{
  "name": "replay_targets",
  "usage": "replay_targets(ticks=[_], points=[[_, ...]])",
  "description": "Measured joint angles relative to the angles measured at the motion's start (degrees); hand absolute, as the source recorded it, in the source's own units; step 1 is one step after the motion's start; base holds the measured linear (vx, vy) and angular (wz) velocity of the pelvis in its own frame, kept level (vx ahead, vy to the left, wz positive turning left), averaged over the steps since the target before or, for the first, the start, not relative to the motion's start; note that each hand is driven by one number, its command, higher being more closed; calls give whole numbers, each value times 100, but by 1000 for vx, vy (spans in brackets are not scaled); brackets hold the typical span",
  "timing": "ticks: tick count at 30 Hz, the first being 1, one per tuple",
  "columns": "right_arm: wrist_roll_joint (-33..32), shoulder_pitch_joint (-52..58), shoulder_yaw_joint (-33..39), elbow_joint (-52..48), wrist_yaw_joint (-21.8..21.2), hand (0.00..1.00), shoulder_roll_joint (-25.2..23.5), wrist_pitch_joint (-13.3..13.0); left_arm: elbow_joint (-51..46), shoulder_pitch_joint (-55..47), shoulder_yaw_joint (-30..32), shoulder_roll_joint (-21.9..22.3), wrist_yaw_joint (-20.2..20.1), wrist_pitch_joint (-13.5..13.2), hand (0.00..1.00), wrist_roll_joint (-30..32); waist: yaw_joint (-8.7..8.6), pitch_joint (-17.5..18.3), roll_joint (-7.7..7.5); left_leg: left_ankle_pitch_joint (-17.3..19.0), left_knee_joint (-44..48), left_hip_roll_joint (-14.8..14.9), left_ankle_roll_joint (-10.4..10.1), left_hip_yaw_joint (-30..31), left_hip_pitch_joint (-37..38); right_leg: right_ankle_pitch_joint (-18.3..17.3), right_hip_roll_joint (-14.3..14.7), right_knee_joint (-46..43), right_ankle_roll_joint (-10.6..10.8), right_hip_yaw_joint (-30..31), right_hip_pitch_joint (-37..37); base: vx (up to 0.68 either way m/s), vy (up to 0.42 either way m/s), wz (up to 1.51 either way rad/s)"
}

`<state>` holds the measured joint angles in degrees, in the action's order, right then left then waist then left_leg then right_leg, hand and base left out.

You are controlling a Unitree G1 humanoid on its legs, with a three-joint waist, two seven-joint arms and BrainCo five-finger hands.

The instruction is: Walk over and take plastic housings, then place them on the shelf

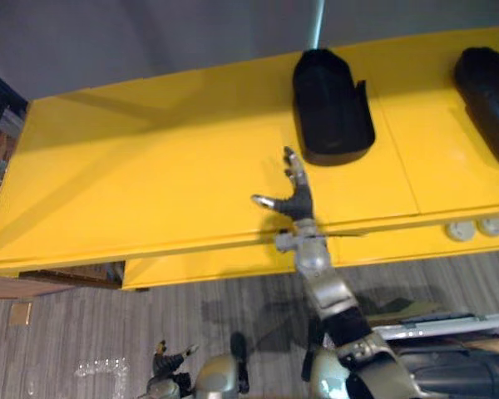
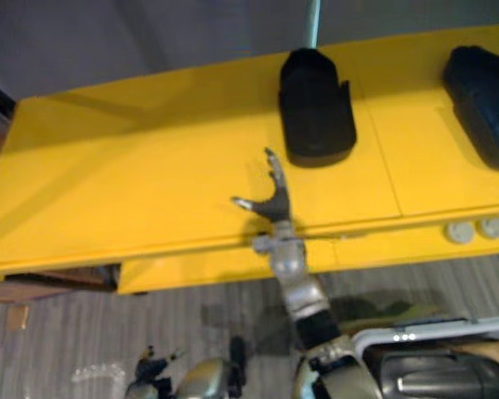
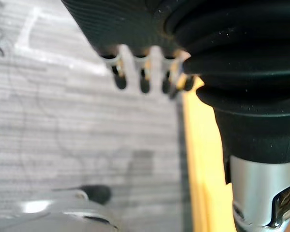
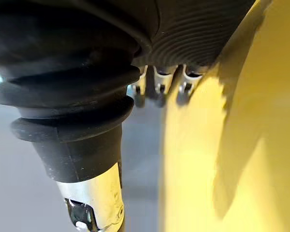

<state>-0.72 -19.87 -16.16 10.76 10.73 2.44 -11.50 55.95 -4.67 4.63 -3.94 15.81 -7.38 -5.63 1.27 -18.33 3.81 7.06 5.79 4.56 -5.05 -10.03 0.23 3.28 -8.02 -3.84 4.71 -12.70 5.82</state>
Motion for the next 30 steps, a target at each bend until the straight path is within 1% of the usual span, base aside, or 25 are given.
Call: replay_targets(ticks=[1, 2, 4, 5, 6, 8, 9, 10, 11, 12, 13, 14, 15, 16, 19, 21, 22, 23, 24, 25, 26, 27, 28, 29, 30], points=[[-176, 113, -46, -130, -126, 0, 75, 0, 35, -1, 53, -17, -38, 0, 0, 0, -18, 26, -49, 0, -22, 5, 0, -6, 3, 9, 13, 32, 8, 1, -5, 70, -11, -5], [-591, 441, -90, -507, -480, 0, 257, -4, 124, -8, 198, -37, -113, 15, 0, -3, -59, 94, -172, 0, -63, 18, -2, -24, 58, 41, 47, 127, 13, 13, -75, 101, -10, -7], [-940, 834, -65, -977, -782, 0, 419, -5, 155, -33, 205, -71, -144, 30, 0, -3, -72, 163, -272, 3, -164, 32, -7, -44, 230, 66, 90, 262, 17, 38, -246, 112, -2, -11], [-1244, 1064, -13, -1330, -1017, 0, 509, -16, 160, -76, 205, -88, -210, 36, 0, -2, -94, 274, -352, 3, -214, 38, -9, -138, 330, 71, 109, 342, 21, 62, -329, 106, 10, -15], [-1467, 1234, 107, -1679, -1191, 0, 556, -75, 163, -105, 204, -141, -268, 36, 0, -3, -139, 371, -431, 3, -228, 34, -9, -156, 398, 82, 115, 413, 31, 81, -415, 94, 12, -12], [-1714, 1480, 459, -2166, -1356, 0, 586, -216, 177, -106, 192, -171, -331, 37, 0, -4, -224, 574, -513, 3, -235, 14, -9, -152, 424, 98, 103, 486, 49, 75, -473, 77, 12, -1], [-1713, 1641, 699, -2388, -1357, 0, 587, -256, 177, -63, 177, -159, -365, 37, 0, -8, -228, 591, -535, 3, -242, 1, -9, -147, 525, 100, 95, 520, 53, 62, -596, 60, 26, 3], [-1695, 1969, 1090, -2621, -1349, 0, 585, -335, 204, -13, 132, -123, -399, 36, 0, -9, -234, 715, -557, 3, -275, -21, -8, -144, 651, 98, 81, 547, 55, 41, -722, 30, 28, 2], [-1675, 2030, 1153, -2652, -1338, 0, 584, -343, 214, -9, 130, -111, -421, 36, 0, -9, -237, 754, -555, 3, -290, -23, -8, -142, 662, 98, 80, 547, 55, 36, -726, 19, 31, 4], [-1647, 2273, 1410, -2759, -1317, 0, 562, -346, 259, 14, 85, -14, -500, 36, 0, -9, -287, 902, -551, 3, -344, -35, -8, -132, 683, 97, 74, 546, 56, 24, -730, 14, 35, 1], [-1586, 2424, 1589, -2805, -1306, 0, 495, -345, 281, 20, 24, 40, -544, 36, 0, -4, -385, 947, -571, 3, -347, -52, -8, -143, 708, 96, 59, 520, 58, 37, -729, 0, 35, -4], [-1513, 2494, 1676, -2825, -1275, 0, 438, -344, 288, 28, -37, 41, -574, 35, 0, 22, -421, 950, -576, 4, -352, -57, -7, -158, 732, 95, 59, 495, 58, 67, -715, -49, 30, -25], [-1406, 2630, 1842, -2845, -1195, 0, 305, -343, 330, 42, -95, 26, -599, 38, 0, 77, -502, 952, -577, 8, -370, -66, -2, -219, 784, 91, 66, 409, 61, 209, -644, -95, 25, -52], [-1387, 2786, 2025, -2870, -1140, 0, 158, -341, 374, 43, -92, 28, -603, 42, 0, 147, -542, 976, -571, 28, -371, -89, 22, -393, 792, 92, 75, 320, 62, 400, -496, -111, 28, -67], [-1190, 3047, 2488, -2945, -947, 0, -147, -327, 411, 3, -84, 35, -631, 48, 0, 243, -557, 989, -551, 118, -346, -152, 46, -942, 815, 157, 137, 94, 107, 997, -93, -148, 38, -106], [-1153, 3159, 2895, -3063, -768, 0, -341, -327, 495, -13, -76, 6, -641, 74, 0, 451, -711, 975, -571, 240, -185, -222, 105, -1527, 822, 347, 214, 43, 145, 1579, 229, -216, 30, -131], [-1142, 3187, 2987, -3096, -716, 0, -370, -328, 509, -5, -75, -17, -646, 87, 0, 465, -749, 930, -648, 290, -102, -230, 129, -1681, 816, 315, 216, 169, 110, 1670, 254, -244, 11, -118], [-1123, 3282, 3178, -3163, -581, 0, -389, -330, 579, 38, -67, -28, -674, 106, 0, 566, -853, 880, -601, 327, -56, -177, 177, -1912, 792, 155, 191, 259, -138, 1442, 223, -201, 4, -88], [-1052, 3412, 3343, -3249, -450, 0, -406, -342, 618, 77, -77, -22, -689, 136, 0, 634, -918, 829, -442, 364, -39, -28, 254, -2063, 782, 29, 99, -102, -322, 775, 331, -211, -1, -80], [-1027, 3463, 3362, -3308, -403, 0, -417, -347, 616, 77, -72, -25, -688, 139, 0, 664, -916, 818, -457, 365, -28, 17, 255, -2164, 783, -17, 50, -477, -378, 452, 446, -65, -22, -67], [-1005, 3548, 3425, -3426, -343, 0, -447, -349, 673, 113, -32, -55, -685, 166, 0, 671, -924, 804, -519, 361, -8, 75, 246, -2263, 790, -251, -33, -1171, -493, 172, 540, -11, -53, -47], [-954, 3590, 3478, -3534, -305, 0, -458, -374, 707, 139, -7, -75, -675, 198, 0, 666, -902, 825, -565, 335, 15, 113, 202, -2291, 775, -589, -71, -1468, -428, 141, 447, 11, -67, -37], [-925, 3572, 3535, -3578, -303, 0, -450, -414, 690, 141, 32, -78, -674, 198, 0, 664, -852, 832, -611, 343, 57, 115, 137, -2336, 764, -756, -95, -1343, -312, 143, 340, 31, -97, -26], [-843, 3504, 3575, -3556, -287, 0, -430, -437, 661, 158, 115, -28, -665, 202, 0, 654, -823, 811, -628, 356, 107, 194, 86, -2356, 751, -679, -8, -1073, -105, 134, 270, 18, -125, -13], [-736, 3492, 3592, -3537, -224, 0, -418, -433, 601, 140, 133, 45, -666, 202, 0, 662, -826, 827, -486, 309, 100, 292, 16, -2280, 650, -484, 156, -611, -148, 34, 111, 20, -129, -1]])
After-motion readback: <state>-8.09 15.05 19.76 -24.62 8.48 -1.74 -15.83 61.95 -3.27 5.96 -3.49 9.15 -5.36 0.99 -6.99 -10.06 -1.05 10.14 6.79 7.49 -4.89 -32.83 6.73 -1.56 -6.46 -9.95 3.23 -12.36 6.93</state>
